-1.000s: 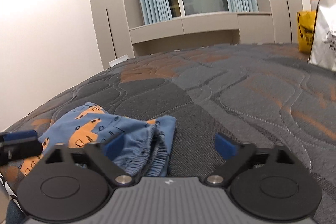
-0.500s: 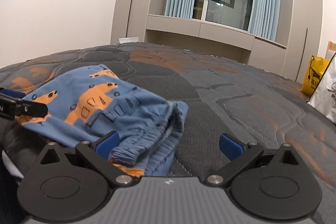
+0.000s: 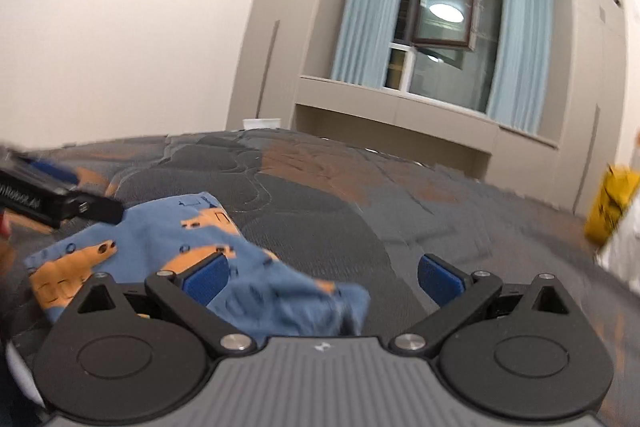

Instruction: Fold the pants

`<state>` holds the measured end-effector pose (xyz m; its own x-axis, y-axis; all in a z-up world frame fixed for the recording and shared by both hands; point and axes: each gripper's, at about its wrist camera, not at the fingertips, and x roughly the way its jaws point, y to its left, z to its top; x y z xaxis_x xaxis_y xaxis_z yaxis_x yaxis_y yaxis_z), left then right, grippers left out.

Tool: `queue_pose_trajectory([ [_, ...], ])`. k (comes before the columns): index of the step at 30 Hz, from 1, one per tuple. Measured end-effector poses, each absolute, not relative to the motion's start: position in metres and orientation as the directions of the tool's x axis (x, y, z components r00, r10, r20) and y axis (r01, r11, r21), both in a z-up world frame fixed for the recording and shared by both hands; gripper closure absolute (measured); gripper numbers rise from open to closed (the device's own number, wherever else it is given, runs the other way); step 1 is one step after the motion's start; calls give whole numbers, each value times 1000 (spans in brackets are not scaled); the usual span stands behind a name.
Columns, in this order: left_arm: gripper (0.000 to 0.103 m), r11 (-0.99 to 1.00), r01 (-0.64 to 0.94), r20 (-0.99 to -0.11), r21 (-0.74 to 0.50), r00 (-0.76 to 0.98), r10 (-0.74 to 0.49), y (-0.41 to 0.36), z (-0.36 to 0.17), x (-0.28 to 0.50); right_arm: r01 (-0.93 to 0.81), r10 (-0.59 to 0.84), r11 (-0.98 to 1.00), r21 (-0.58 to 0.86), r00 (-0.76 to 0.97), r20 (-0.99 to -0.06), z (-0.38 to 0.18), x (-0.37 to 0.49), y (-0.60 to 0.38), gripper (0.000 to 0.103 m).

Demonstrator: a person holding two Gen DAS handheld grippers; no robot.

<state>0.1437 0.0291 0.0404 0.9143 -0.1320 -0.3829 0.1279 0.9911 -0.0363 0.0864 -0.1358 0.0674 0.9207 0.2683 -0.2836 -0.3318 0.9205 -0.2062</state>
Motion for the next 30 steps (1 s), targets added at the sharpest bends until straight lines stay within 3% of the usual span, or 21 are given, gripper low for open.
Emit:
queue_pose_trajectory([
  [4, 1, 988, 155, -411, 29, 902, -129, 17, 41, 173, -351, 249, 885, -304, 911, -328, 61, 115, -113, 0],
  [9, 0, 986, 146, -481, 74, 872, -93, 13, 23, 195, -257, 108, 877, -406, 928, -356, 41, 136, -101, 0],
  [15, 1, 988, 152, -495, 33, 861, -116, 22, 21, 198, -259, 100, 897, -357, 908, -407, 33, 150, -107, 0],
  [19, 1, 986, 154, -444, 63, 889, -110, 20, 33, 197, -244, 115, 908, -342, 927, -358, 40, 140, -116, 0],
  [23, 1, 990, 127, -450, 65, 889, -84, 20, 33, 211, -167, 46, 923, -348, 942, -331, 43, 139, -130, 0],
  [30, 0, 992, 119, -493, 39, 866, -85, 24, 22, 221, -154, 1, 923, -354, 918, -396, 32, 147, -140, 0],
])
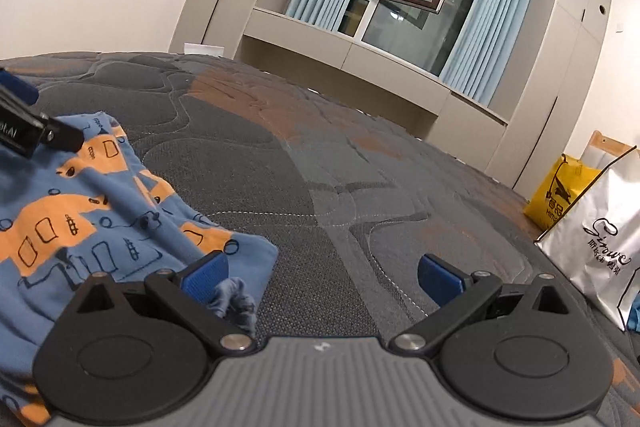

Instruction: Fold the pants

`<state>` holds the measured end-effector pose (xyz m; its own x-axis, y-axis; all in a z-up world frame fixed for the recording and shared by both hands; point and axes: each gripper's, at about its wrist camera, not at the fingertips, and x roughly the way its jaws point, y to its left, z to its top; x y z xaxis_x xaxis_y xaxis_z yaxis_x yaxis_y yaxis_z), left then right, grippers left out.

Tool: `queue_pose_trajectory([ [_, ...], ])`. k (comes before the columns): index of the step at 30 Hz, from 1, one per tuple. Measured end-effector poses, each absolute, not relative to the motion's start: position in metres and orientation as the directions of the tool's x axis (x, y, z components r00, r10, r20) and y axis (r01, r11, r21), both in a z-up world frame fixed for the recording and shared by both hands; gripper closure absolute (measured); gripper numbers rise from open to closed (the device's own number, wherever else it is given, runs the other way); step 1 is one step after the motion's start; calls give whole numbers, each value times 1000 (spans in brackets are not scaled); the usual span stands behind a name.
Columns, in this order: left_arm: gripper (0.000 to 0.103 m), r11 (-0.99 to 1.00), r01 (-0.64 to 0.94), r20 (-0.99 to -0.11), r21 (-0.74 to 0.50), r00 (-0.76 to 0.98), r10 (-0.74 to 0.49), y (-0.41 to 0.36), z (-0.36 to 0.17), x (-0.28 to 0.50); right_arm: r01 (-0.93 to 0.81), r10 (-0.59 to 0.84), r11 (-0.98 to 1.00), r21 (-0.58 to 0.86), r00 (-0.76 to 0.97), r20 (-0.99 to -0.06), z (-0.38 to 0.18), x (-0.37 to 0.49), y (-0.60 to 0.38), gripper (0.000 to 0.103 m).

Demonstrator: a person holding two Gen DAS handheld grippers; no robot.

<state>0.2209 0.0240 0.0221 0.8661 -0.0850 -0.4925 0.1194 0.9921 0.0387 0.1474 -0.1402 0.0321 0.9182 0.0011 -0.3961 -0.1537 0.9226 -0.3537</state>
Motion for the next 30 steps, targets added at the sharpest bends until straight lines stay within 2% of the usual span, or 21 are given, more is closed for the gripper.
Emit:
queue_pose_trajectory([
  [4, 0, 993, 112, -489, 22, 868, -87, 26, 24, 218, -155, -5, 917, -367, 916, -400, 29, 146, -141, 0],
  [10, 1, 992, 125, -450, 5, 886, -109, 23, 34, 188, -178, 61, 921, -346, 944, -323, 40, 121, -141, 0],
  [14, 1, 987, 158, -456, 17, 880, -133, 17, 32, 166, -277, 170, 915, -294, 924, -342, 45, 102, -135, 0],
  [19, 1, 982, 183, -500, 44, 855, -136, 8, 15, 154, -311, 180, 892, -328, 910, -372, 38, 94, -121, 0],
  [22, 1, 984, 176, -512, 10, 847, -146, 13, 10, 153, -317, 171, 891, -326, 898, -407, 30, 96, -119, 0],
  [26, 1, 986, 169, -511, -3, 847, -147, 16, 10, 153, -316, 172, 893, -321, 897, -407, 30, 94, -120, 0],
  [30, 1, 987, 157, -501, -25, 853, -148, 21, 10, 145, -294, 168, 901, -320, 915, -366, 36, 90, -122, 0],
])
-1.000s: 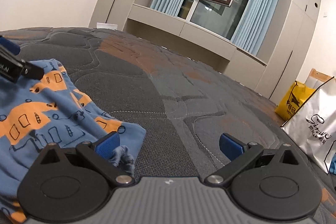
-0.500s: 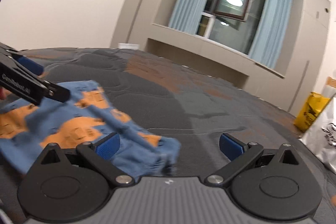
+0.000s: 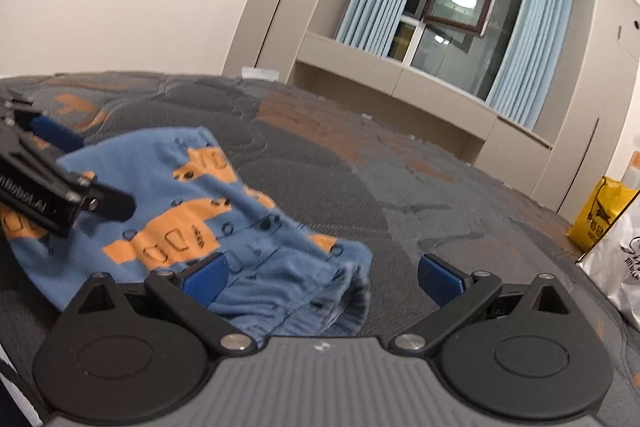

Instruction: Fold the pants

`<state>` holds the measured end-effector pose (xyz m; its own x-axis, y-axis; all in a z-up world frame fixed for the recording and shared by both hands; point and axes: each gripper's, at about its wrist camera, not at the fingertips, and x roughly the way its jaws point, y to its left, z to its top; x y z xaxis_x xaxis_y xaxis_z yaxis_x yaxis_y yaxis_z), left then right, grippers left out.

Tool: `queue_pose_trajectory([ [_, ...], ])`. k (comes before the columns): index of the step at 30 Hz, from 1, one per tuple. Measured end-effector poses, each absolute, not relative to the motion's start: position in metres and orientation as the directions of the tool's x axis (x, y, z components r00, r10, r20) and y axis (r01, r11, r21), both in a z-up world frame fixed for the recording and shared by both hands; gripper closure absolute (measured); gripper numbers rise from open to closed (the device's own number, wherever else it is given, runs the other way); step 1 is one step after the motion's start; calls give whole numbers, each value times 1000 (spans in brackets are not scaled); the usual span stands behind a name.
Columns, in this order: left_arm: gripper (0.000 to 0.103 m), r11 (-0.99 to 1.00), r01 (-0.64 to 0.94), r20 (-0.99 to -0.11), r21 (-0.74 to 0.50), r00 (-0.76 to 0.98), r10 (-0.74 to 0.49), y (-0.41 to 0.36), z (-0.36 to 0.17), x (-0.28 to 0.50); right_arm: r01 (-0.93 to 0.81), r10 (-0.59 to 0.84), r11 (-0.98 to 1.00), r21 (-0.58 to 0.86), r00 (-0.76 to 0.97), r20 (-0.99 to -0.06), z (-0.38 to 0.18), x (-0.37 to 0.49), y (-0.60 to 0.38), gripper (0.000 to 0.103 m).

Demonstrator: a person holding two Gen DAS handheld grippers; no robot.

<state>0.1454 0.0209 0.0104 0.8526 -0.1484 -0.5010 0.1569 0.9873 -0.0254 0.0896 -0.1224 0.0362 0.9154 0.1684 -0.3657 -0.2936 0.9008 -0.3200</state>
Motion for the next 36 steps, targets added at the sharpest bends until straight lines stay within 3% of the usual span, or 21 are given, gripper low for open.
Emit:
queue_pose_trajectory([
  [3, 1, 987, 152, -512, -55, 844, -159, 25, 5, 143, -255, 138, 915, -313, 926, -351, 39, 91, -128, 0],
  [7, 0, 986, 146, -514, -84, 841, -168, 28, 3, 143, -256, 116, 917, -306, 905, -410, 30, 99, -133, 0],
  [16, 0, 980, 181, -493, -83, 847, -199, 15, 12, 139, -156, 52, 944, -291, 941, -334, 42, 92, -149, 0],
  [22, 0, 980, 183, -528, -80, 826, -197, 4, 1, 140, -140, 24, 956, -257, 913, -407, 34, 101, -164, 0],
  [36, 0, 980, 172, -532, -96, 823, -196, 4, -1, 138, -132, 21, 960, -247, 914, -405, 34, 98, -165, 0],
])
